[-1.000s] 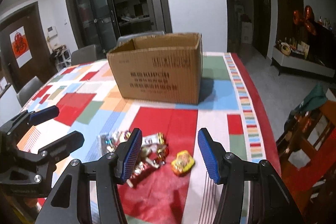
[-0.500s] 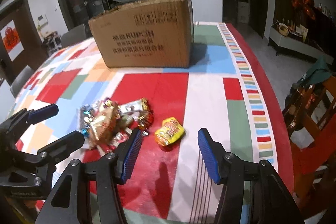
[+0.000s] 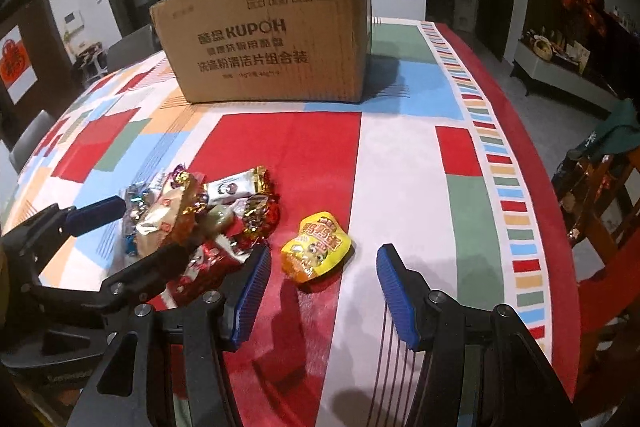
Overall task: Organize snacks
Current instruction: 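Move both tools back to the snack pile, then grasp the tan fortune-biscuit bag with the left gripper while the right grasps the yellow pouch, then carry both bags over the box and open both grippers to drop them, then move both tools back to the remaining candies, then grasp the silver-wrapped bar with the left gripper while the right grasps a wrapped candy, then carry the bar and candy over the box and open both grippers to drop them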
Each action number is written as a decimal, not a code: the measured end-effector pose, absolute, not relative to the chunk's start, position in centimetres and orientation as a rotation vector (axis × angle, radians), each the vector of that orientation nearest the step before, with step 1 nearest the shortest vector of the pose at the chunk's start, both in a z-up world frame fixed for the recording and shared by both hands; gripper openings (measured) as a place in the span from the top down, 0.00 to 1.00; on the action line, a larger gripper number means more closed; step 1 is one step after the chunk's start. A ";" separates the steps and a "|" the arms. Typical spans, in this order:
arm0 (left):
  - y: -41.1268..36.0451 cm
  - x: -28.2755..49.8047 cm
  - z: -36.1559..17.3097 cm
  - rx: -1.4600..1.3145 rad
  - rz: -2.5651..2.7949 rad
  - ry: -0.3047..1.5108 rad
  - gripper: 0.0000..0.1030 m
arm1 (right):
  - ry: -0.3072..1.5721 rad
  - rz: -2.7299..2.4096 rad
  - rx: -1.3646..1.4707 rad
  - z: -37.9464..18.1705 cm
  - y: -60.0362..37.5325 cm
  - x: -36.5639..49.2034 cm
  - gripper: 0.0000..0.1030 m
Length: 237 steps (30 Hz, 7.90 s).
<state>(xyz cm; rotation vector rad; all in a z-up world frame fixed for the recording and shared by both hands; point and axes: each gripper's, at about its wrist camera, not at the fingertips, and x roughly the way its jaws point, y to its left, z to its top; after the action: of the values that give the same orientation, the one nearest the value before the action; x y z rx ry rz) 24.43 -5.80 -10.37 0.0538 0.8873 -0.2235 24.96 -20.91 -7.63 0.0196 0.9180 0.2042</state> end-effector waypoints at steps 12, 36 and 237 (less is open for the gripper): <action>-5.2 25.5 -10.8 -0.013 -0.242 0.916 0.54 | 0.971 0.178 0.048 -9.0 -20.6 26.7 0.57; -3.5 22.3 -5.2 -0.137 -0.288 0.803 0.60 | 0.831 0.236 0.062 -2.7 -19.8 23.3 0.61; -0.3 24.3 0.6 -0.085 -0.176 0.766 0.79 | 0.722 0.340 0.125 2.8 -17.2 25.2 0.77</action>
<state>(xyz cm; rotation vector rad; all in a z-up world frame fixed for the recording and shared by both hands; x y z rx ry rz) 24.33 -0.32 0.56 -0.0853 0.7660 -0.1761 25.20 -17.19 2.83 0.1250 0.7224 0.3400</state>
